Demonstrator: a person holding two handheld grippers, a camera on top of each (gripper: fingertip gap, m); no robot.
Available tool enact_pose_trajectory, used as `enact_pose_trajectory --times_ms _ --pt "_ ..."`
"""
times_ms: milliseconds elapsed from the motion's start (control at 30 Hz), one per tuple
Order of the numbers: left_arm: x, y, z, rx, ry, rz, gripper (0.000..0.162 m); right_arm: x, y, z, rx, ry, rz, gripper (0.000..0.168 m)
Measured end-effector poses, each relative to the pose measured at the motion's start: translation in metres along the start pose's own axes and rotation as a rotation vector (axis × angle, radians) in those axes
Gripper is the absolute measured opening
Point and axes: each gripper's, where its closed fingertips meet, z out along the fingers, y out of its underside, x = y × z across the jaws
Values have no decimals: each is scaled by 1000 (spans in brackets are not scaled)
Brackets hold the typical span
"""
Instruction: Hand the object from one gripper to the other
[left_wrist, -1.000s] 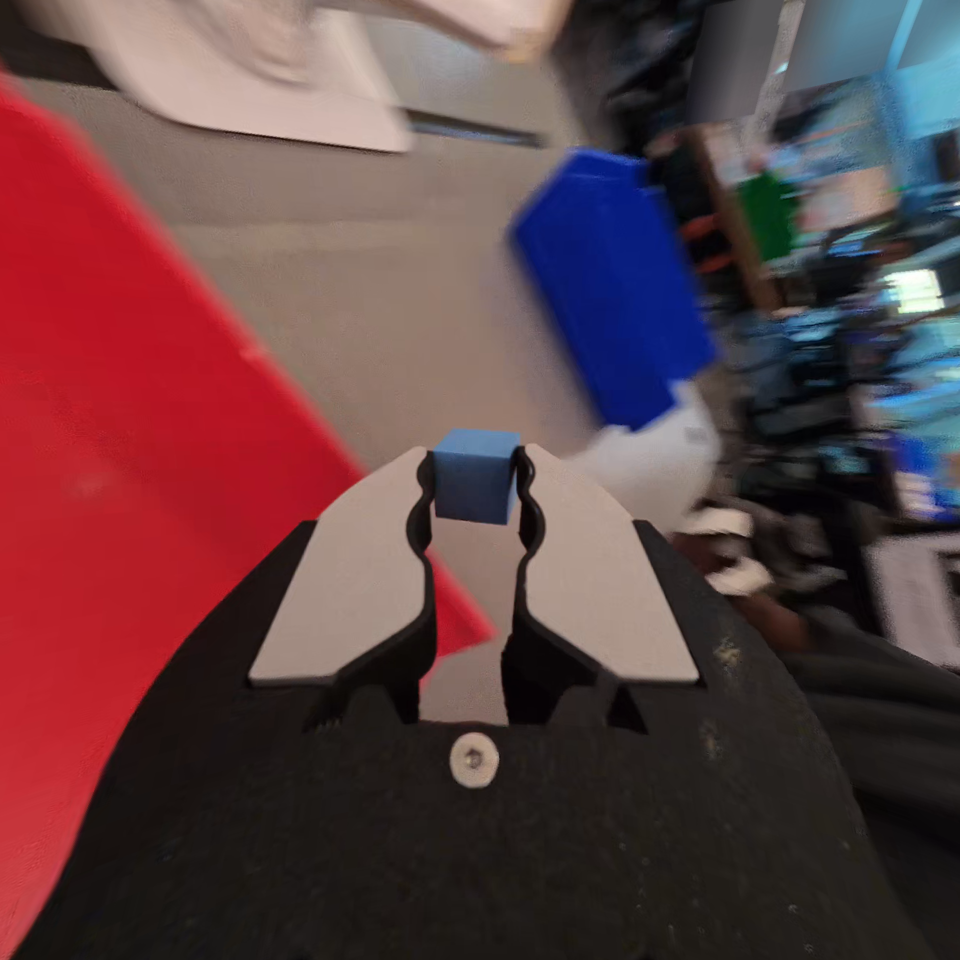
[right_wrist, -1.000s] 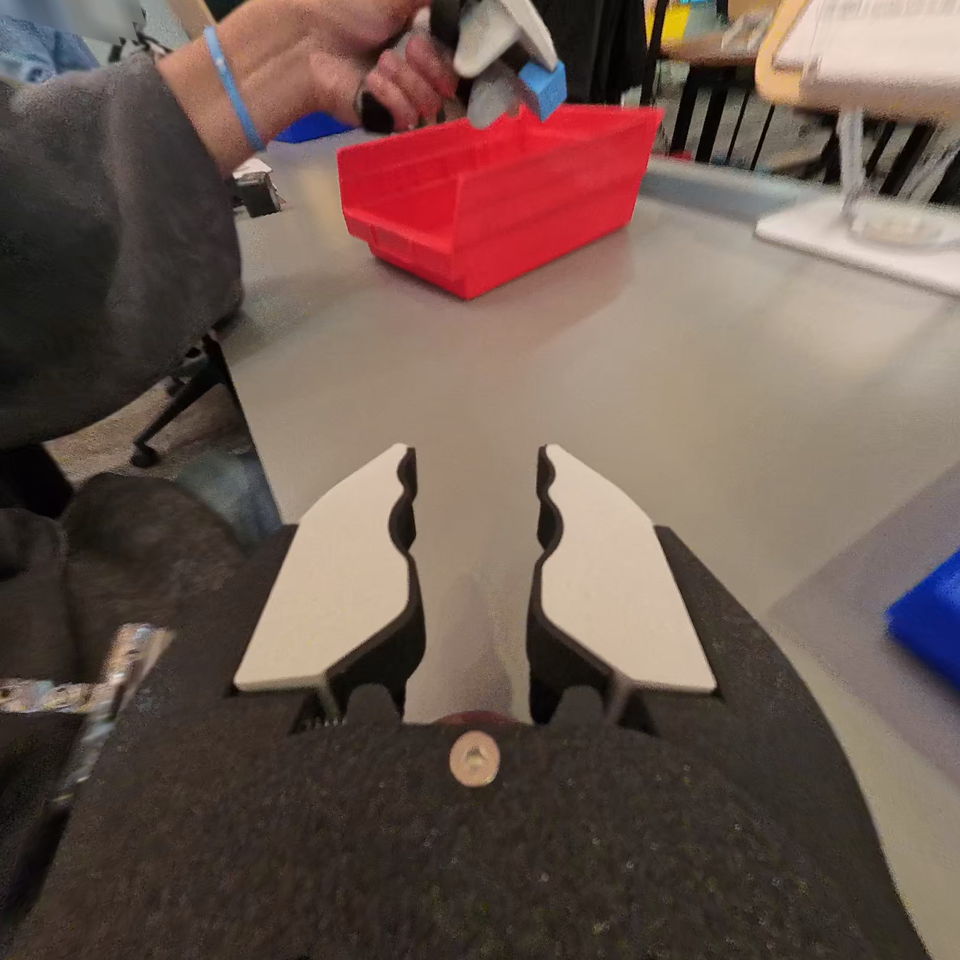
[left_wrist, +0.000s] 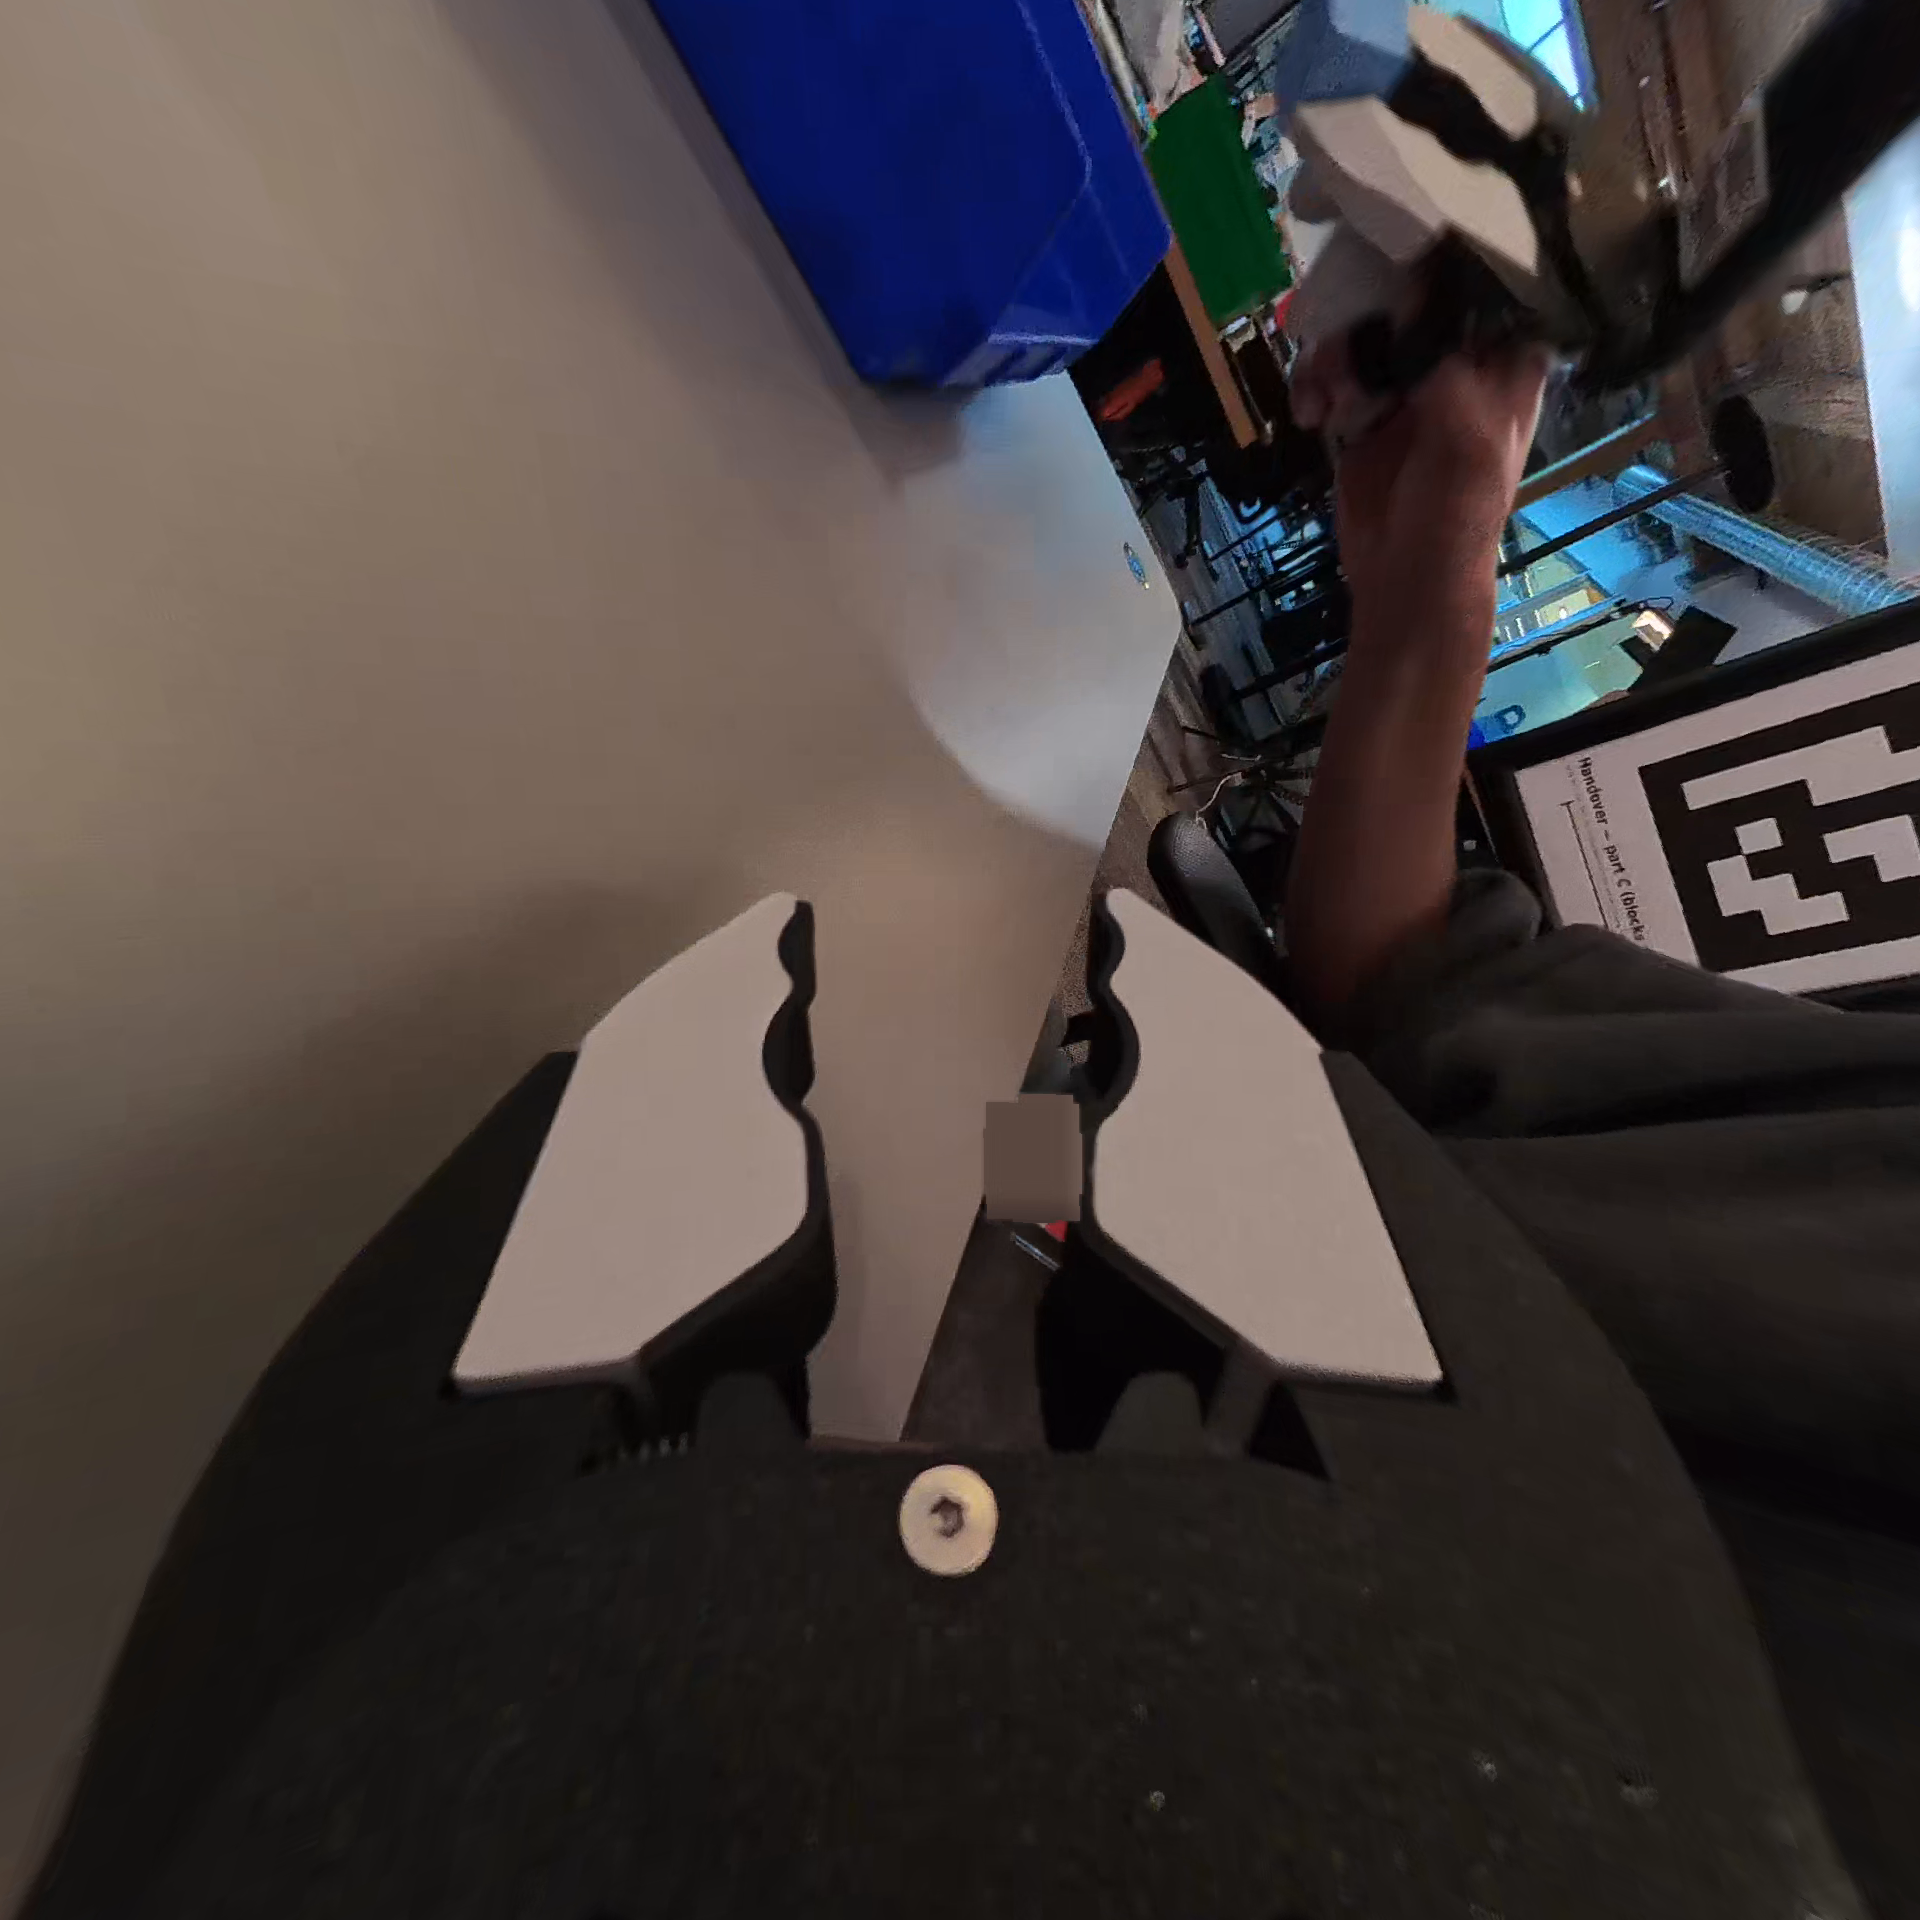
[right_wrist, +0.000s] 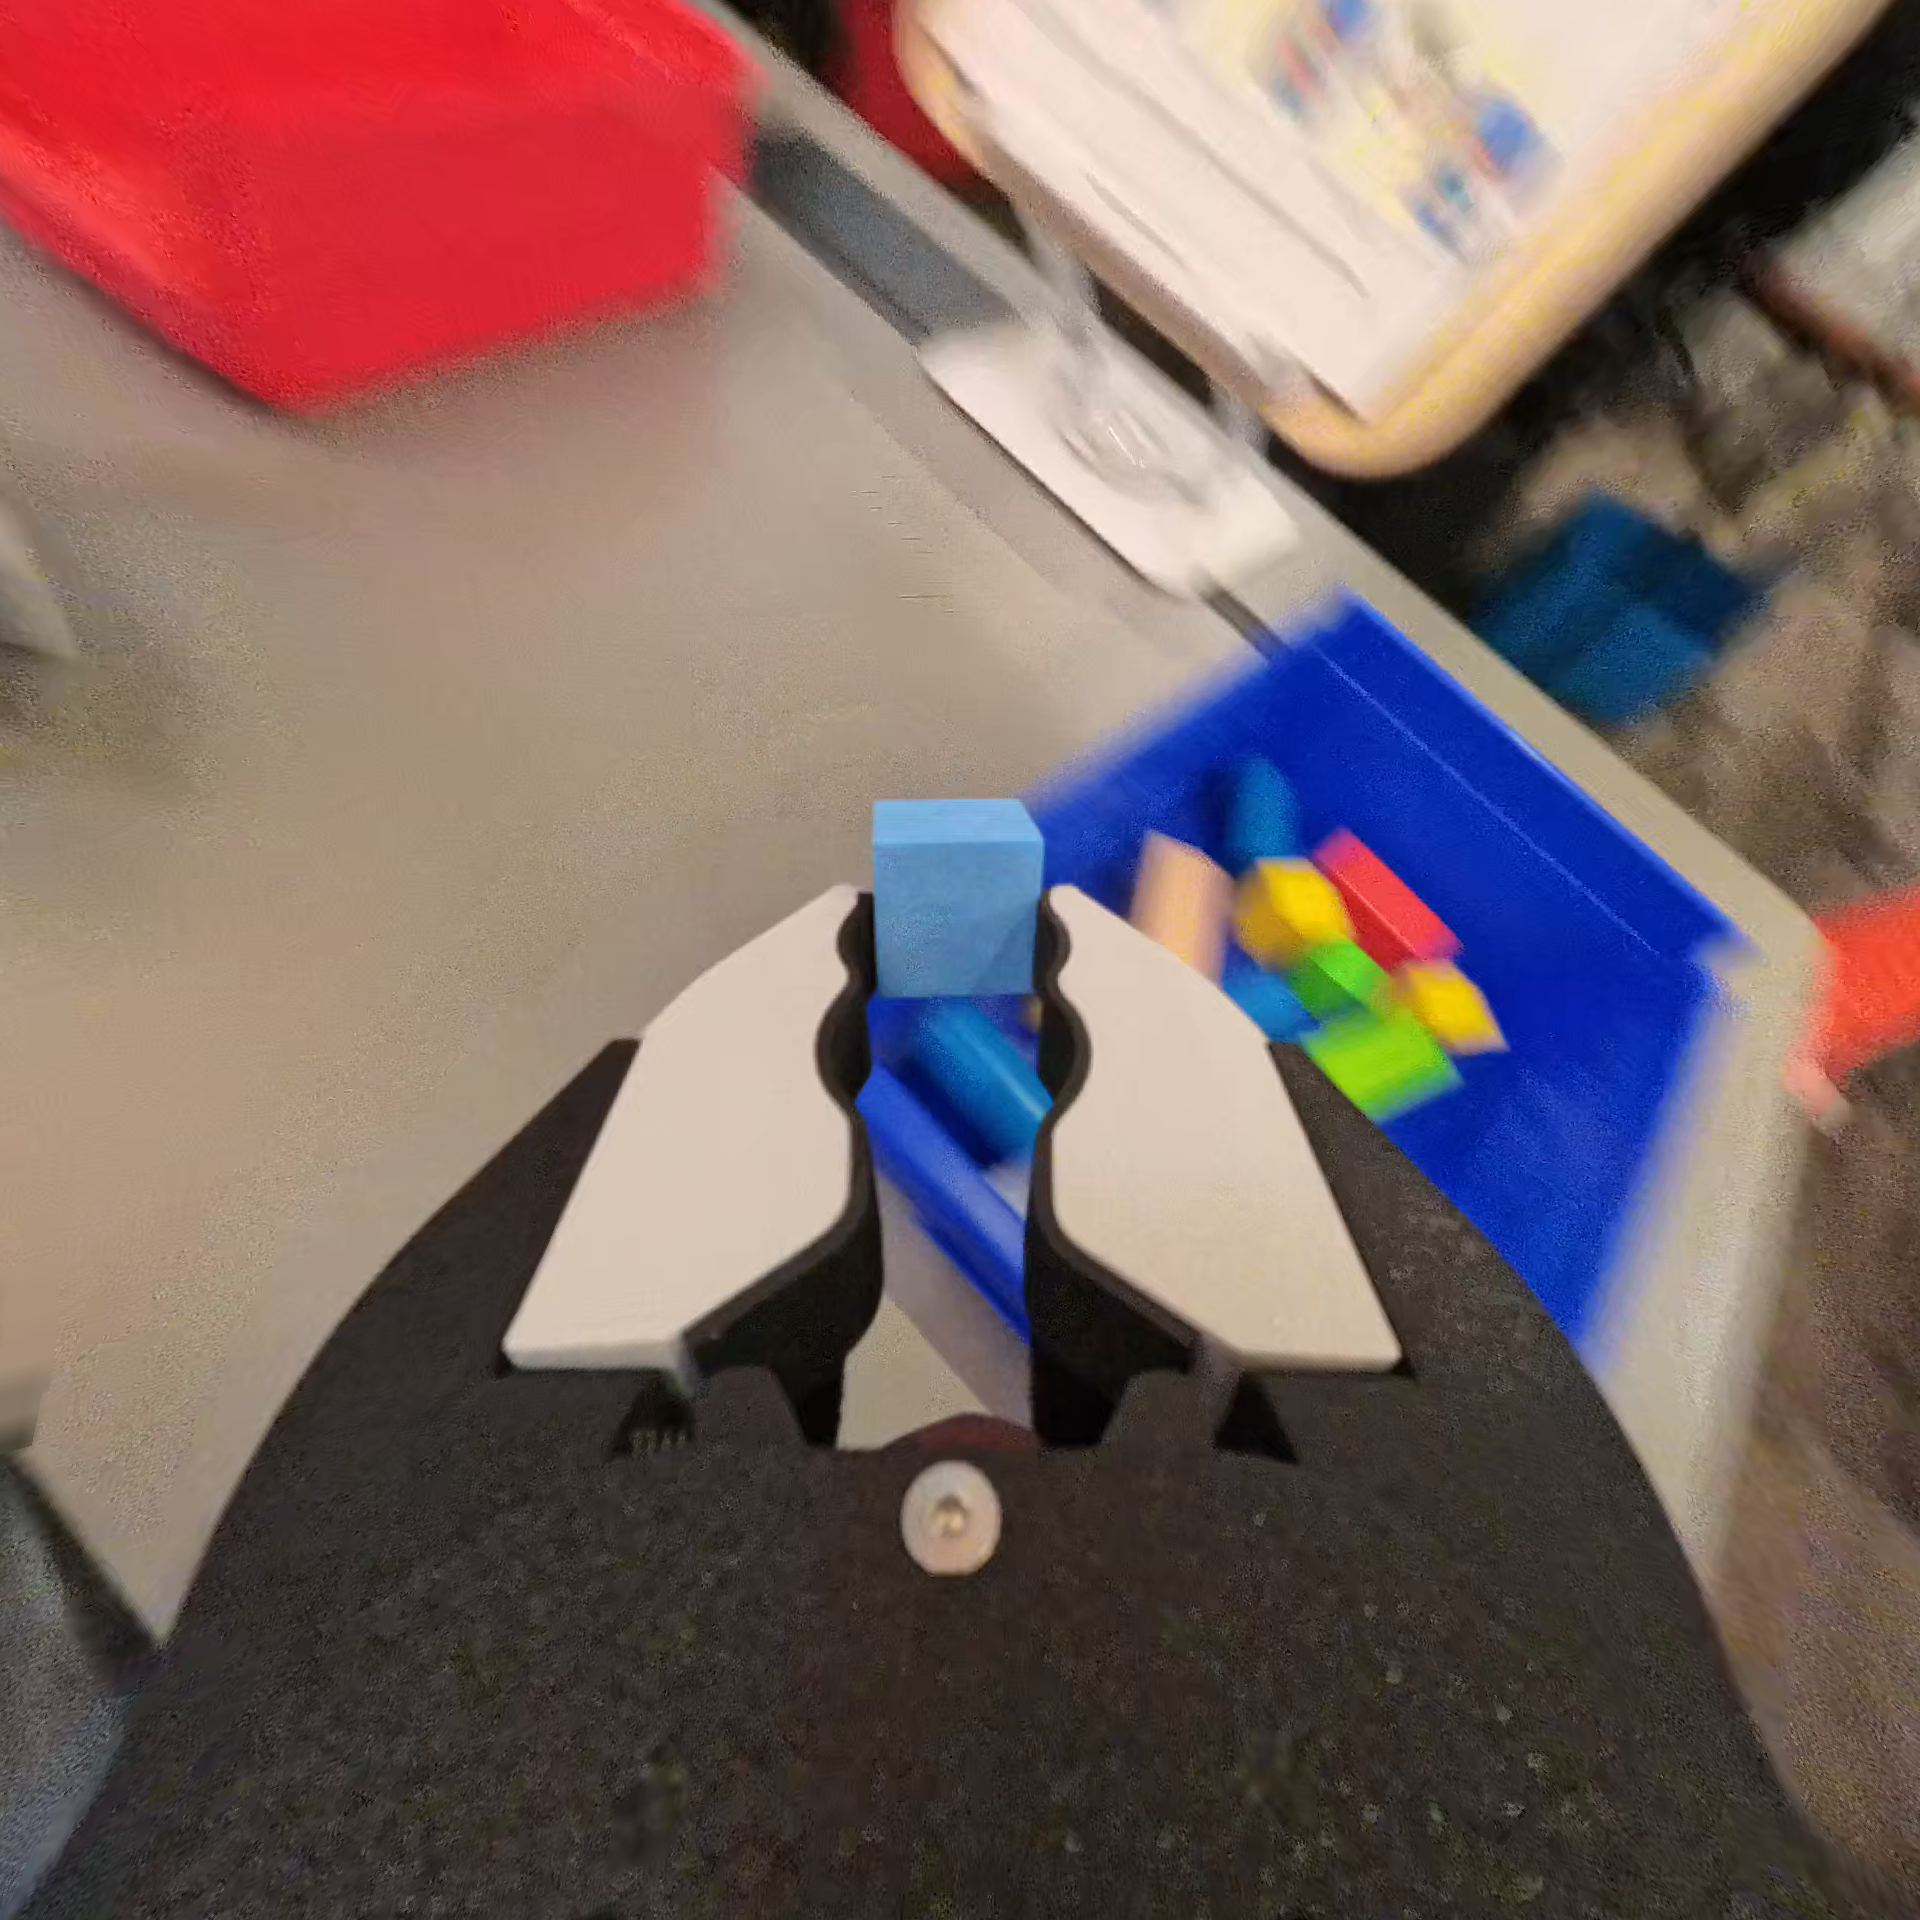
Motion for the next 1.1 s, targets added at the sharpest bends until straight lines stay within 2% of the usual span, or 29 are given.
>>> enact_pose_trajectory --times_ms 33,67,133,167,333,467,600,700,800,900,933,1000,1100 --pt "0 -2 1 3 -16 24 48 32 16 -4 -115 37 26 28" --pt "-1 -2 1 1 -46 59 47 47 38 -5 -263 -21 90 28" --pt "-3 1 2 -23 -93 119 47 64 82 -7 -605 -122 285 28" --pt "-2 3 3 -32 -98 128 47 66 95 -4 -712 -165 351 28" --pt "10 4 6 -38 -57 128 47 58 147 11 -1101 -226 400 29" --pt "10 4 4 -36 -66 143 47 61 172 20 -1270 -182 442 29" --pt "9 5 3 -39 -69 141 47 65 184 32 -1378 -183 494 29" --pt "13 4 3 -36 -44 125 47 76 184 38 -1370 -113 458 29" --pt "11 2 0 -31 -69 151 47 71 193 32 -1422 -142 437 29" --pt "7 -2 -3 -13 -108 185 48 69 183 36 -1313 -140 446 31" --pt "3 -3 -6 -6 -140 203 49 67 176 33 -1280 -136 439 41" --pt "-12 -9 -17 15 -256 266 54 72 156 19 -1191 -54 385 49" --pt "-30 -29 -52 128 -475 381 55 77 107 -2 -890 104 305 49"
